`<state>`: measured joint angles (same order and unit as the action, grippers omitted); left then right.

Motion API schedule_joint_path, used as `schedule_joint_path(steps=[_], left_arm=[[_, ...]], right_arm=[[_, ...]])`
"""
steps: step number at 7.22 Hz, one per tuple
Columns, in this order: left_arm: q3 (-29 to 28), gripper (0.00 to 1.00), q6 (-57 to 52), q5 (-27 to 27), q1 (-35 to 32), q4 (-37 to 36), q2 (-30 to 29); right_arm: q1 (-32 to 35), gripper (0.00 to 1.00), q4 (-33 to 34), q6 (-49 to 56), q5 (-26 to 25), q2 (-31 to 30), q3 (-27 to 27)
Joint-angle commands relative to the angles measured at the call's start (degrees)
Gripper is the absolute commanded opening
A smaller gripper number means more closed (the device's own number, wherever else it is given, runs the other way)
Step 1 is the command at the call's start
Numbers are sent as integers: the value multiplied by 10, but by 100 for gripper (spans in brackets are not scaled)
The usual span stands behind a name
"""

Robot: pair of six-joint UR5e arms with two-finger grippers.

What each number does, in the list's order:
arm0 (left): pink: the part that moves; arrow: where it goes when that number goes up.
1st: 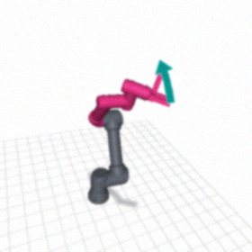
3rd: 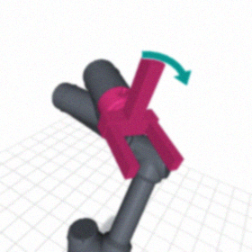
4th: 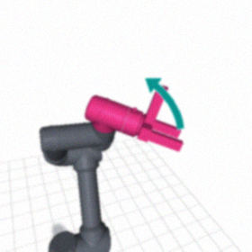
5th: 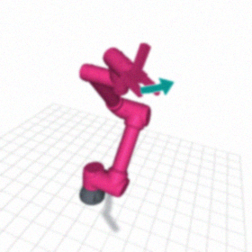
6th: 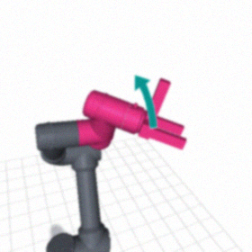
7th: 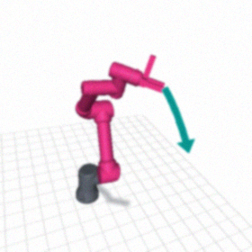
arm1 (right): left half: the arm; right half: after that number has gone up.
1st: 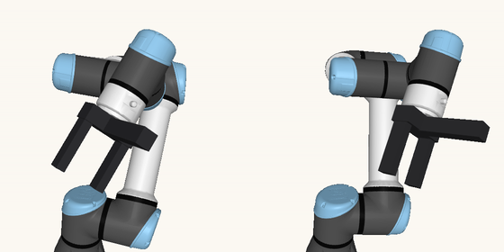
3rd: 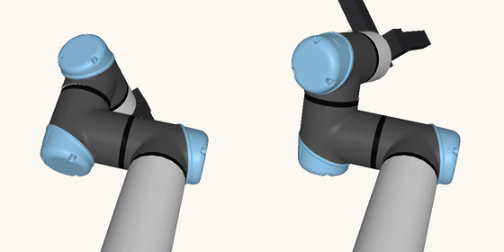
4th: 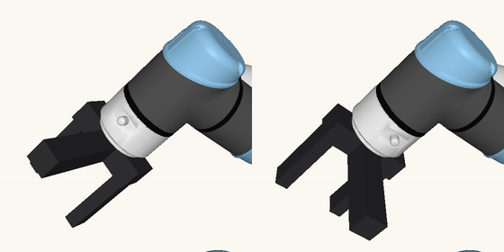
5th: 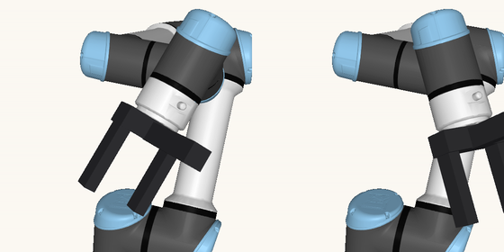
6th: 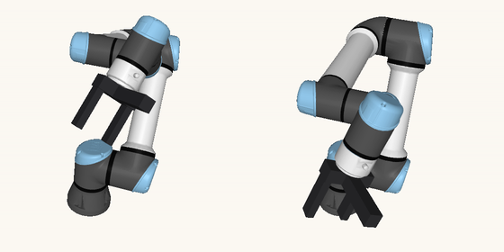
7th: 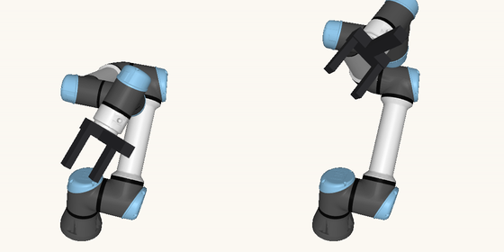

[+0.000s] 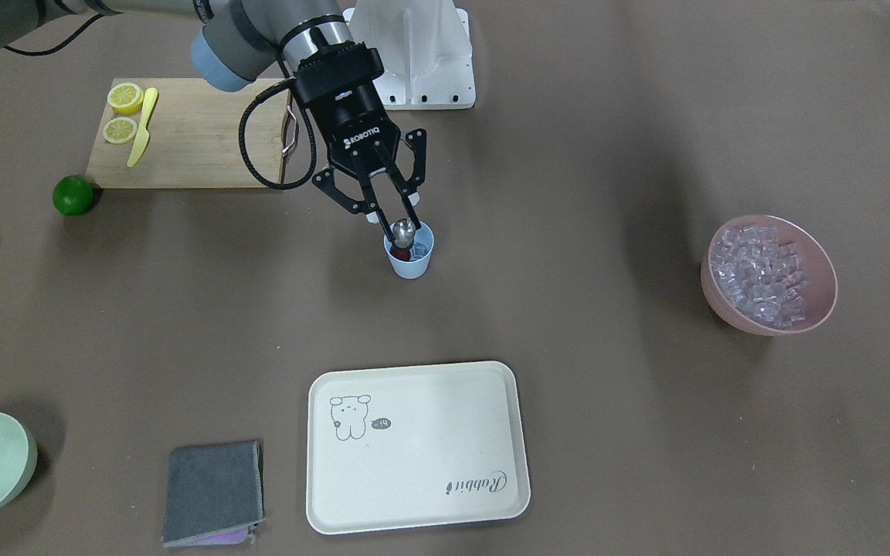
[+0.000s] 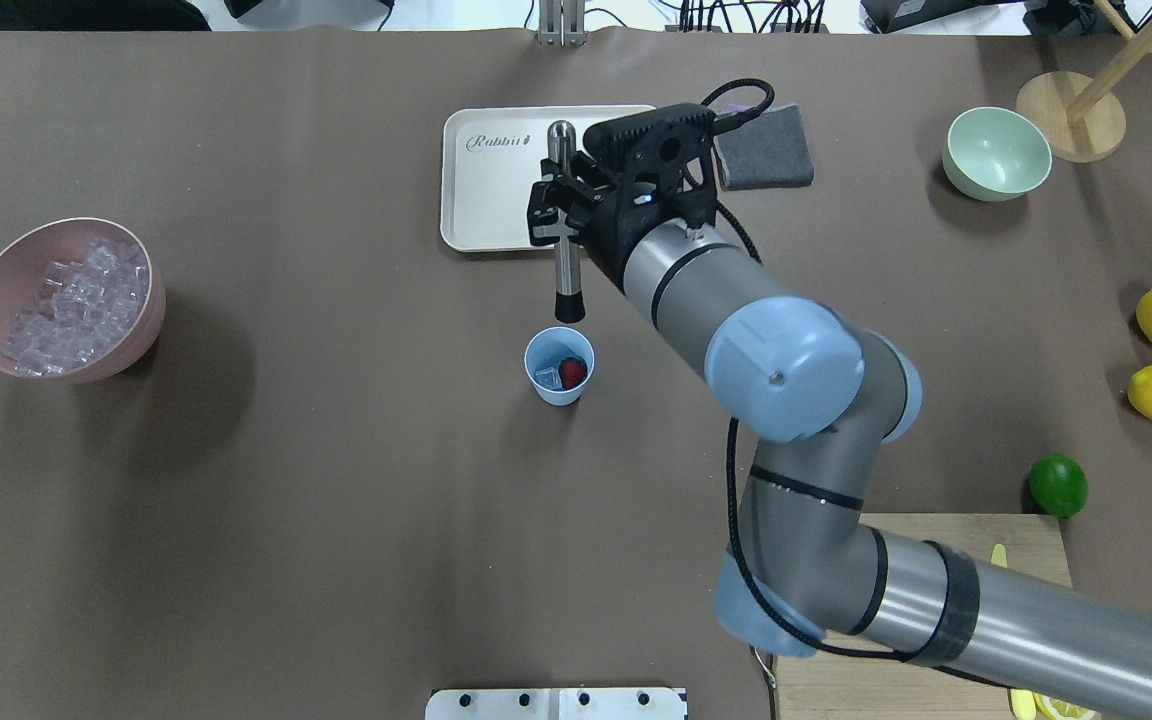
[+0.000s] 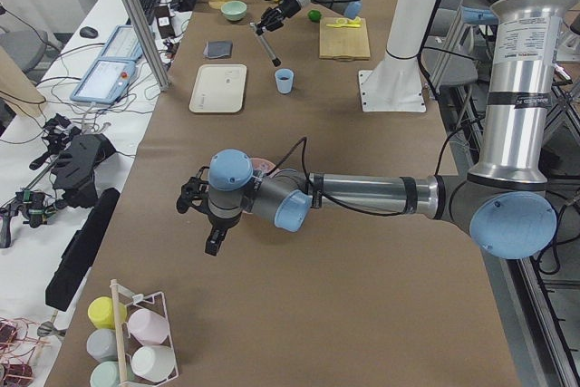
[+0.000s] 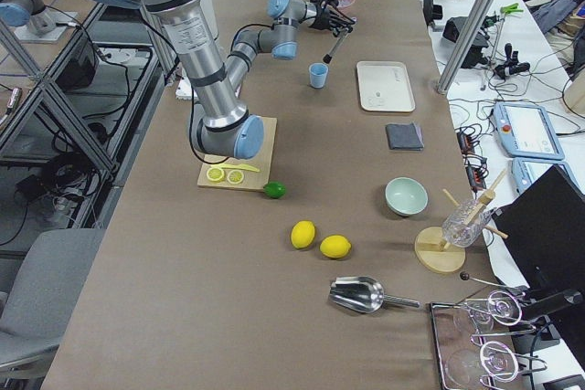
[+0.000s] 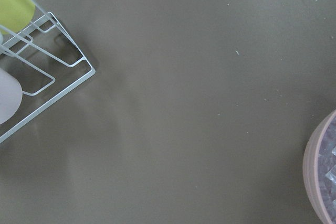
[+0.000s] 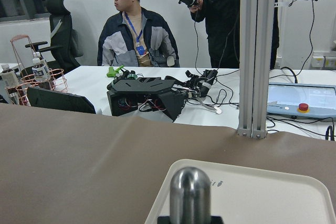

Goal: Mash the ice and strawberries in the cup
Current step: 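Lift the muddler out of the cup and carry it toward the green bowl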

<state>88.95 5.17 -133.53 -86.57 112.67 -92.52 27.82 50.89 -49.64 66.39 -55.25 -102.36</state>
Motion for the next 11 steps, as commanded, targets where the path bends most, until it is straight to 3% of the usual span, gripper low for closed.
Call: schedule_joint_path(steps=[1, 3, 4, 7, 9, 11], left_arm=[[10, 97, -1, -1, 0, 0, -7], [9, 97, -2, -2, 0, -6, -28], [7, 97, 1, -37, 0, -9, -36], [6, 97, -5, -45, 0, -3, -51], [4, 97, -5, -41, 5, -4, -71], [10, 97, -6, -41, 5, -3, -71]], right_arm=[[77, 0, 0, -7, 135, -28, -4], [155, 0, 4, -21, 275, -75, 1], [185, 0, 4, -22, 310, -90, 8], [285, 0, 5, -32, 482, -113, 100], [320, 0, 4, -24, 564, -124, 159], [359, 0, 7, -22, 658, -158, 174]])
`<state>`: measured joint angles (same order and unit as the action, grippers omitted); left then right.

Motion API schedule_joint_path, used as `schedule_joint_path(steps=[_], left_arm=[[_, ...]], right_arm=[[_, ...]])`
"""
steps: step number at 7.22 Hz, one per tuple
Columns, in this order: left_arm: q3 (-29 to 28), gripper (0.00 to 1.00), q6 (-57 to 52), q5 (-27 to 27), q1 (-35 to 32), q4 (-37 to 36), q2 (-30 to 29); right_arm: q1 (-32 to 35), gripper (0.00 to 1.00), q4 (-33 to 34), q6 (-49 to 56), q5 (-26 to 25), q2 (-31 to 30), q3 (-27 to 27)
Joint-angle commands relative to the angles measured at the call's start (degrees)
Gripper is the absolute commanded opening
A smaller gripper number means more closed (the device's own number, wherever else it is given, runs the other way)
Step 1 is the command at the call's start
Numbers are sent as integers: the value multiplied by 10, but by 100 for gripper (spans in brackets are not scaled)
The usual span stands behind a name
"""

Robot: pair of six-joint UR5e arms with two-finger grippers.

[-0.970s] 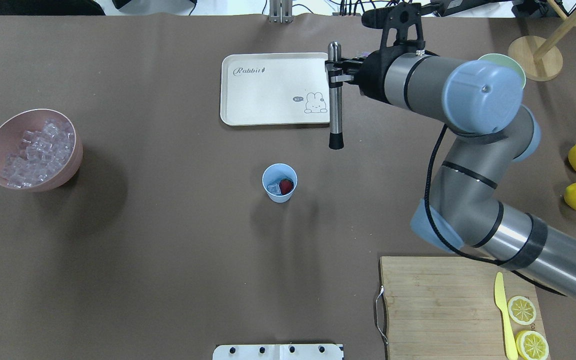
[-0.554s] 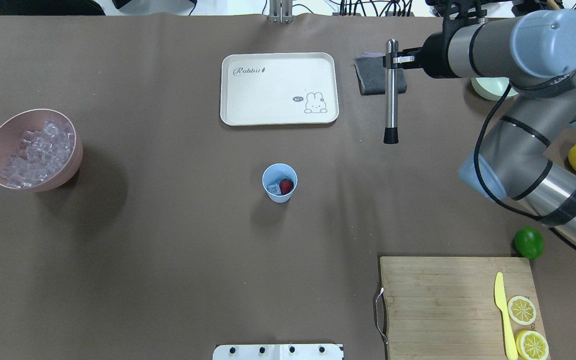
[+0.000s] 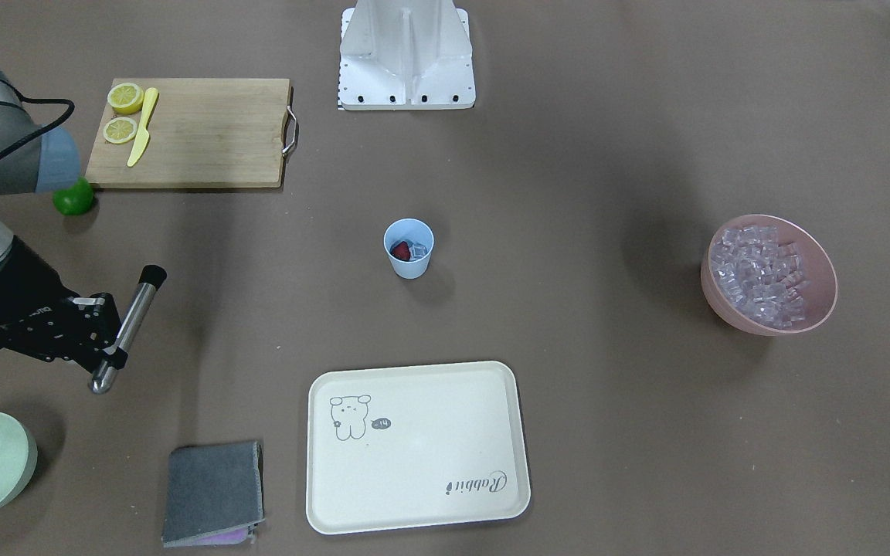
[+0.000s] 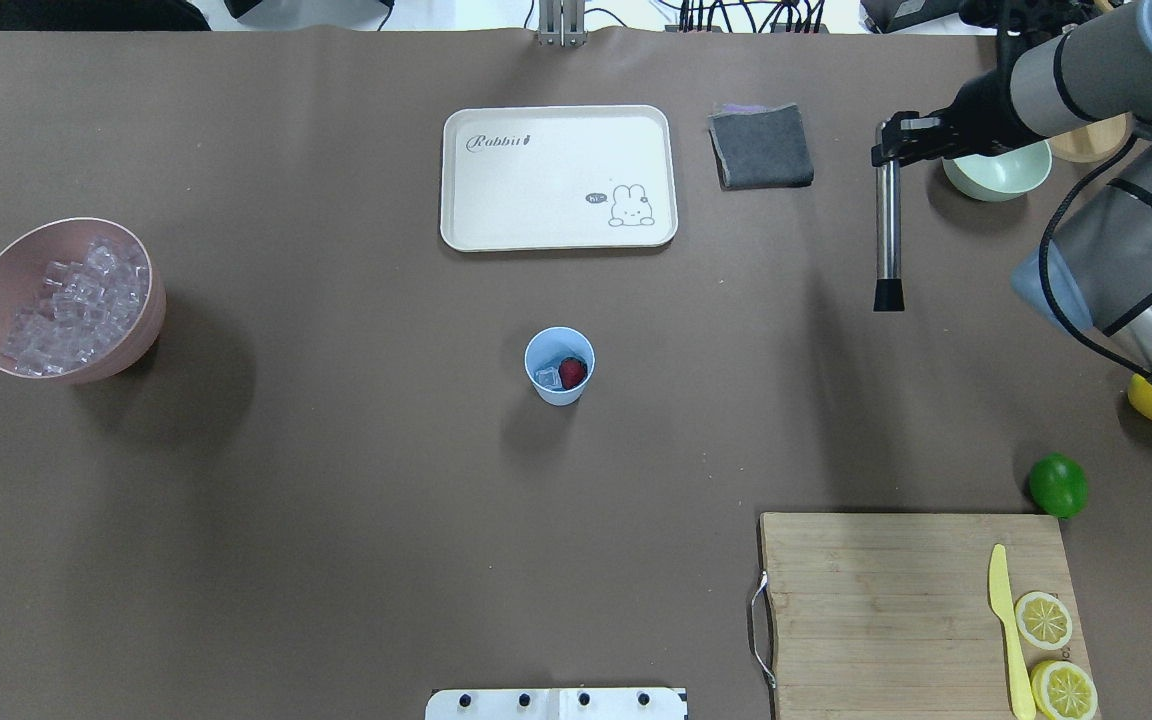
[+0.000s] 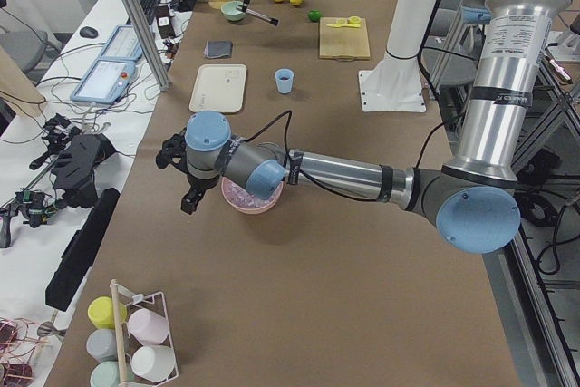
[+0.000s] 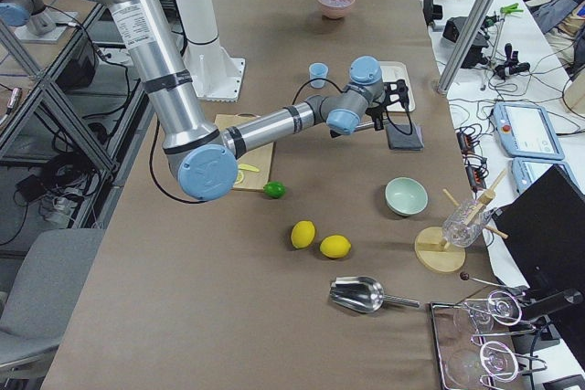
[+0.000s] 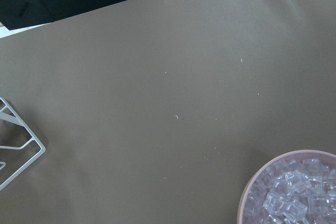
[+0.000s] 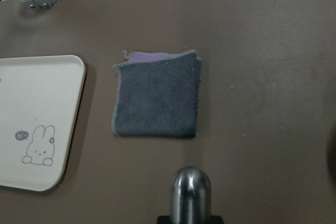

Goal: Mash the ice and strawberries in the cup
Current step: 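Lower the muddler with the right gripper onto the table near the lime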

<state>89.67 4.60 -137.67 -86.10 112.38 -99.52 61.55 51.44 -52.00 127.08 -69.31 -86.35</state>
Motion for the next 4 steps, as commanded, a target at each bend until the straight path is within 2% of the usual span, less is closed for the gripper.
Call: schedule_joint_path(steps=[1, 2, 4], left_arm=[[2, 97, -1, 1, 1, 1, -3], [2, 97, 0, 1, 1, 0, -10], [2, 97, 0, 2, 1, 0, -16]], right_arm=[[23, 0, 2, 8, 53, -41, 24], [23, 0, 3, 21, 54, -63, 31], [4, 0, 3, 36, 54, -67, 62]])
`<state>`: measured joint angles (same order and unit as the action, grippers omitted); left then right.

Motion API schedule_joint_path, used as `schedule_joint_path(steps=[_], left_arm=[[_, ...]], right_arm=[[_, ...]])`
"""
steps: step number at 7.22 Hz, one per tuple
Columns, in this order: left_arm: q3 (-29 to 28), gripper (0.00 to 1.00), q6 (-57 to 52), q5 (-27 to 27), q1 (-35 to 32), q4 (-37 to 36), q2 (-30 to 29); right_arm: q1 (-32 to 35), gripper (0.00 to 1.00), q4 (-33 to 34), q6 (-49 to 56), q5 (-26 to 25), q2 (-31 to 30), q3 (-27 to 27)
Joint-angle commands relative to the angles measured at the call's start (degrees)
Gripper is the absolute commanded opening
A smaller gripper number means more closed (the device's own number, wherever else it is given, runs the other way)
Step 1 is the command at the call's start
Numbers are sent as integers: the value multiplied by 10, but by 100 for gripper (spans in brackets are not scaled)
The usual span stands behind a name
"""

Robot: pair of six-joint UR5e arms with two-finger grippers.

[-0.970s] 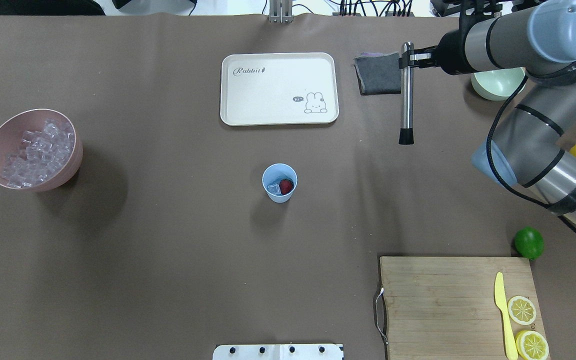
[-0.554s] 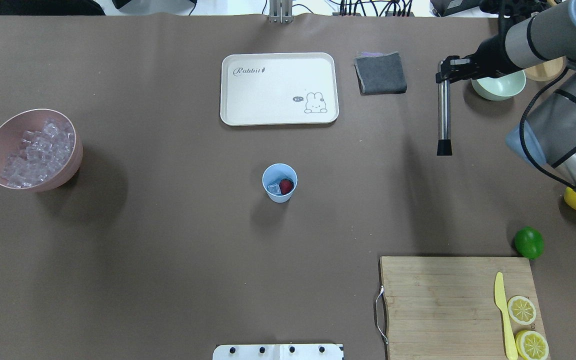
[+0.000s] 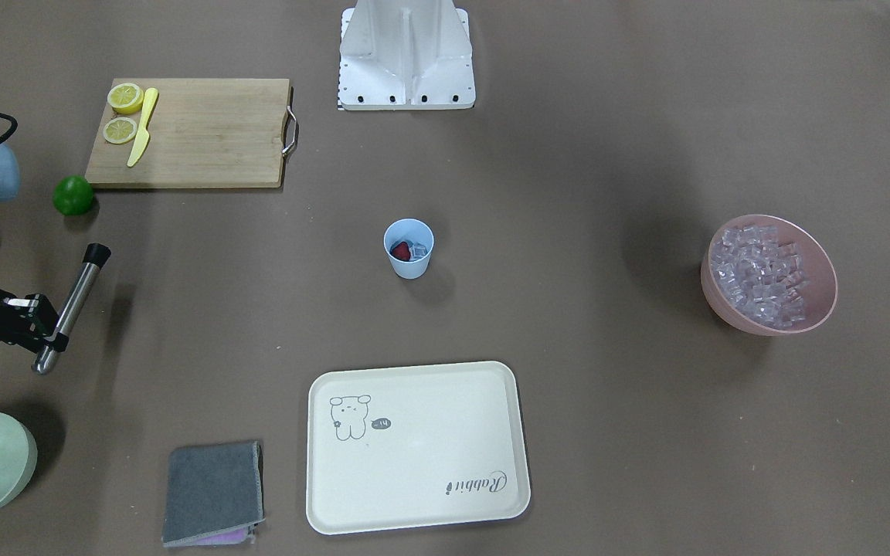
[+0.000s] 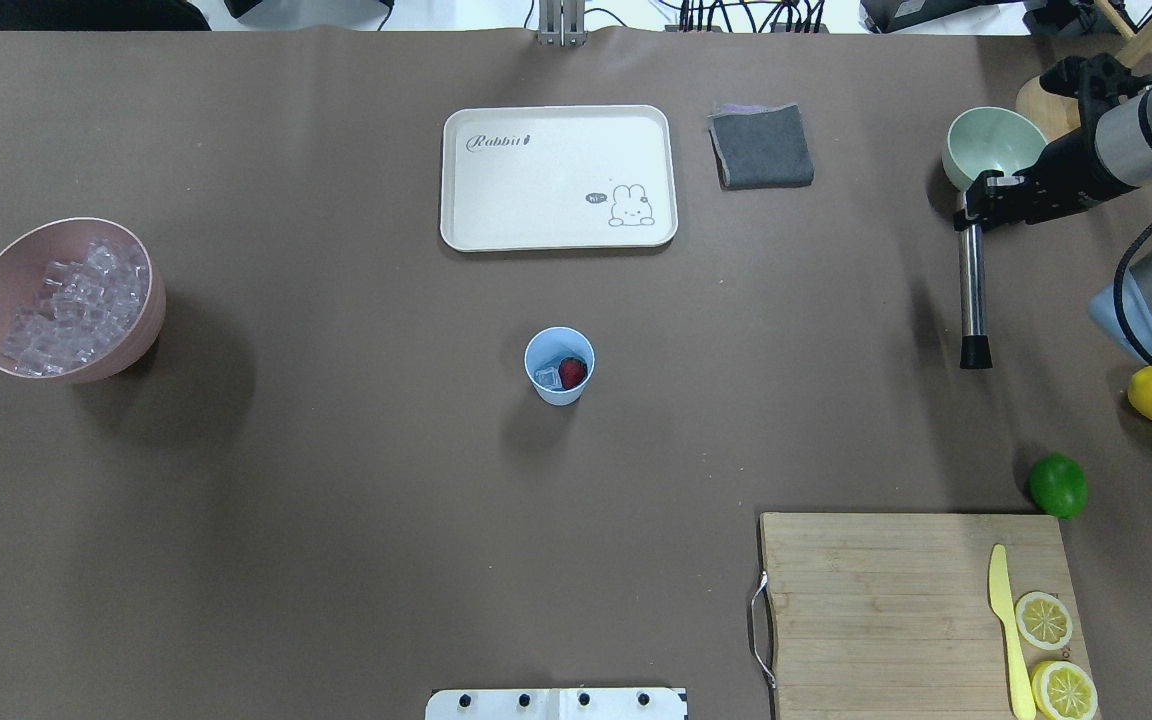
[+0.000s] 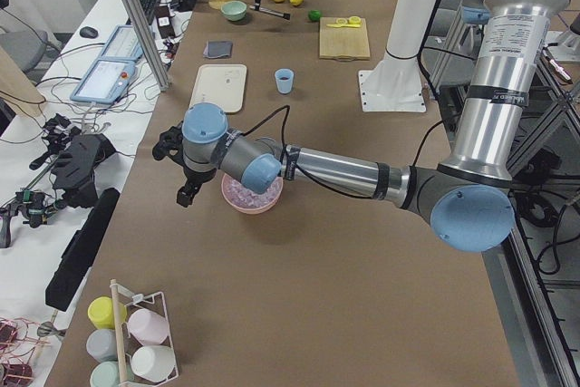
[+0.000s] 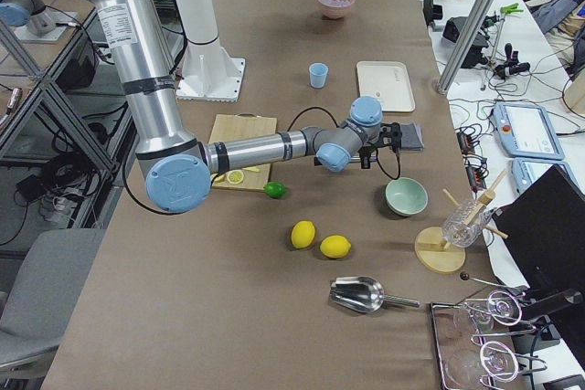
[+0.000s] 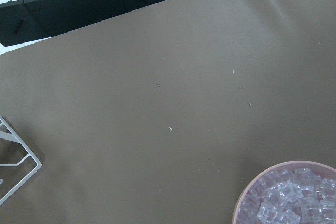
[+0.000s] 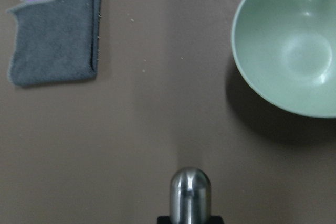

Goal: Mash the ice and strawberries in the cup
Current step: 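Lower the muddler with the right gripper onto the table near the lime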

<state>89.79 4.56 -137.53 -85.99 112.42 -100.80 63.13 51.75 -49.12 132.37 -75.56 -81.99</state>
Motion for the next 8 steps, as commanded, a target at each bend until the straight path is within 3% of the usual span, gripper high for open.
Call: schedule_joint_path(steps=[1, 3, 6, 7, 8], left_arm=[[4, 97, 0, 1, 0, 1, -4], [7, 97, 0, 15, 1, 0, -4], [7, 97, 0, 17, 12, 0, -3], [7, 97, 0, 17, 18, 2, -3], [6, 97, 0, 17, 26, 6, -2]], right_arm=[[-23, 0, 1, 10, 0, -2, 31], [-42, 0, 1, 13, -11, 2, 46], [-42, 0, 76, 83, -21, 20, 46], [-42, 22, 77, 83, -24, 21, 46], [-42, 81, 77, 82, -23, 22, 46]])
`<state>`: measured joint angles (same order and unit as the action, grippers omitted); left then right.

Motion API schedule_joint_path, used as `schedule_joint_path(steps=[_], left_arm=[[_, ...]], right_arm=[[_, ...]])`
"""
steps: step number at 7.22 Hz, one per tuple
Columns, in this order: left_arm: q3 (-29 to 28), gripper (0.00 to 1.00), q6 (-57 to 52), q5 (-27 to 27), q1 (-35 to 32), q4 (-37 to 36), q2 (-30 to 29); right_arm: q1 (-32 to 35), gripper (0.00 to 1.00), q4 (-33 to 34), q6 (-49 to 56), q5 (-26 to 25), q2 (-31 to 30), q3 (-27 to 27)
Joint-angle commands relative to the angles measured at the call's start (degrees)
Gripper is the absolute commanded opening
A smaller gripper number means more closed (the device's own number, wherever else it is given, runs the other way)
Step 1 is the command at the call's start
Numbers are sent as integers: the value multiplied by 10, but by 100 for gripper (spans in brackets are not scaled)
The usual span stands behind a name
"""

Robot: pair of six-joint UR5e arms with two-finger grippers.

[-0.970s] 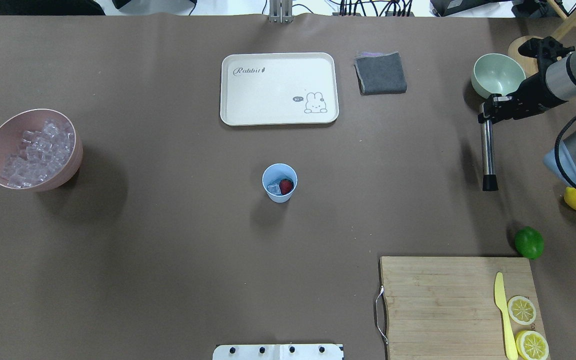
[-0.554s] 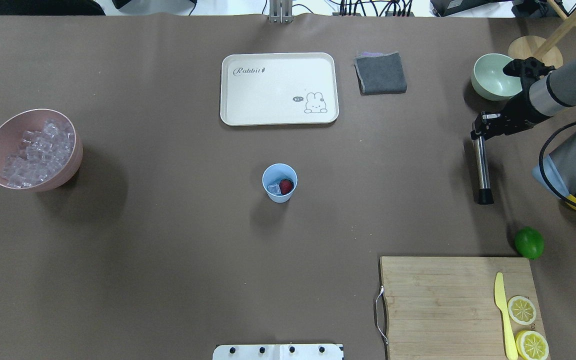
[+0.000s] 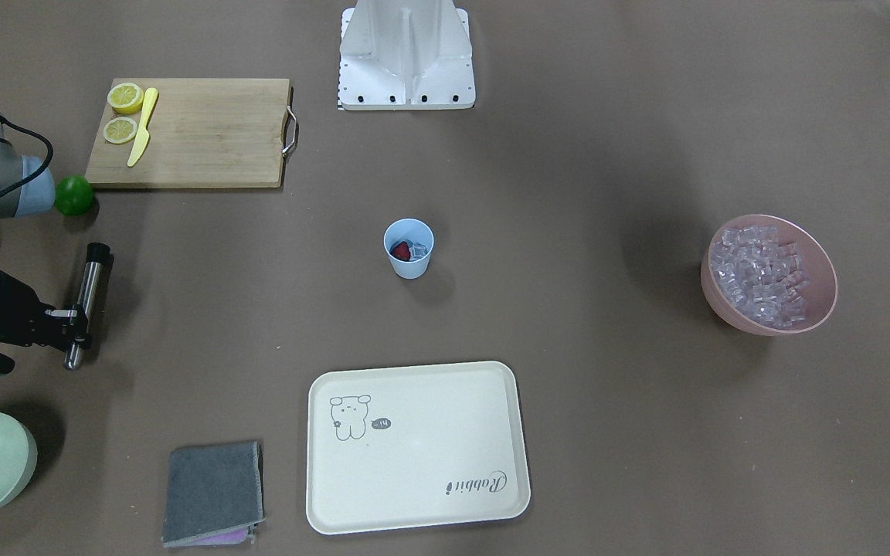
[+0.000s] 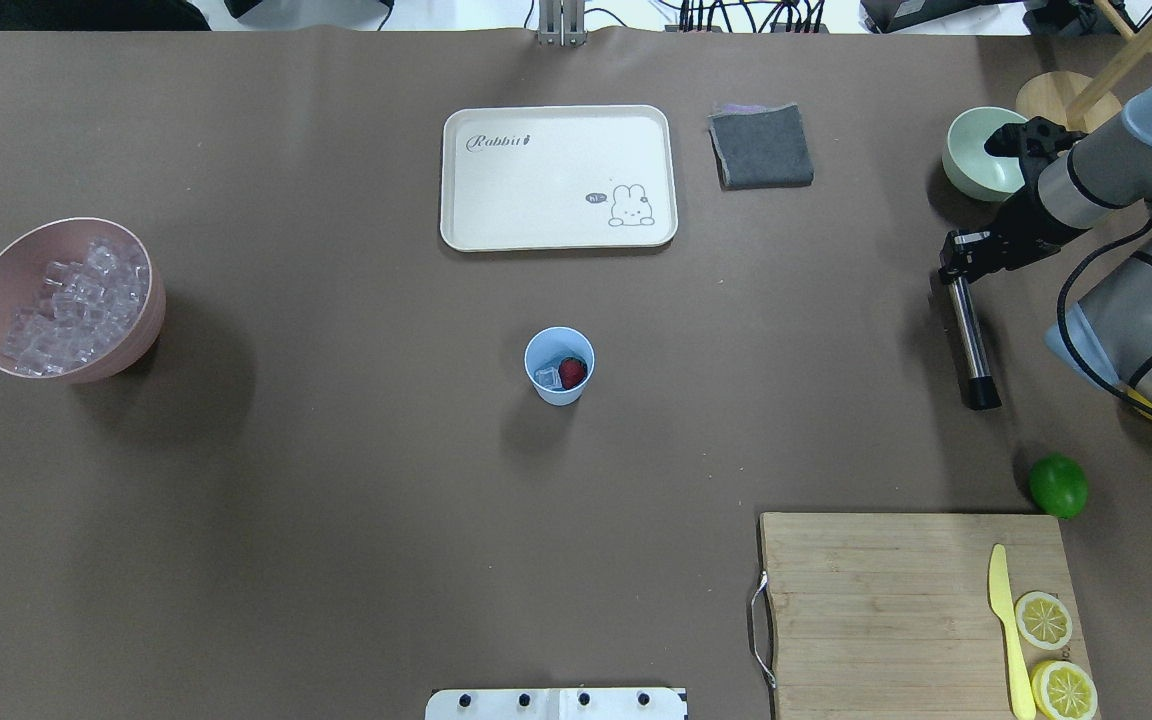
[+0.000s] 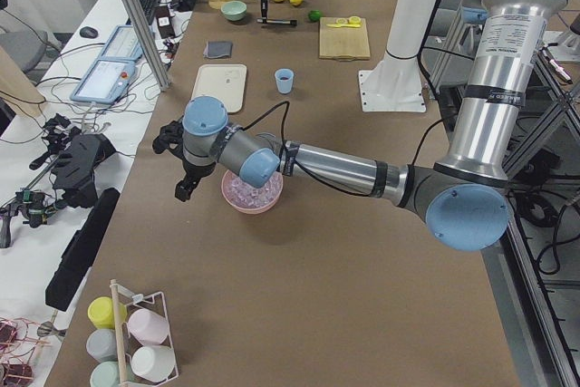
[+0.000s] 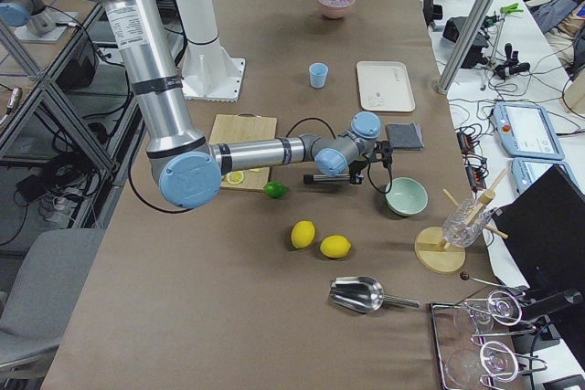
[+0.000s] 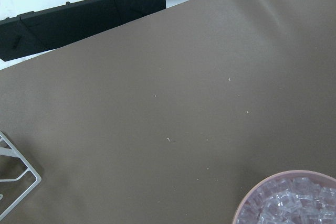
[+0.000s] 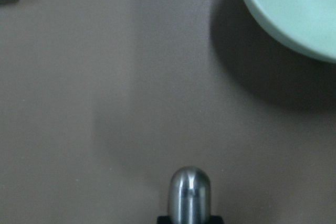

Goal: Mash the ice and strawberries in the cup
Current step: 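Lower the muddler with the right gripper onto the table near the lime, then open the right gripper to release the muddler and raise it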

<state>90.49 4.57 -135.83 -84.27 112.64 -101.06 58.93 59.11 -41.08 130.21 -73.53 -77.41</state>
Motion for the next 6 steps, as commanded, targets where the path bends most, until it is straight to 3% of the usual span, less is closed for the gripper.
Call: schedule_joint_path(steps=[1, 4, 6], left_arm=[[-3, 97, 0, -1, 12, 3, 0], [-1, 97, 0, -1, 11, 2, 2], [-7, 97, 0, 0, 11, -1, 2]], right_arm=[[0, 99, 3, 1, -2, 1, 0], [40, 100, 18, 4, 17, -1, -7], [105, 100, 55, 16, 71, -6, -44]])
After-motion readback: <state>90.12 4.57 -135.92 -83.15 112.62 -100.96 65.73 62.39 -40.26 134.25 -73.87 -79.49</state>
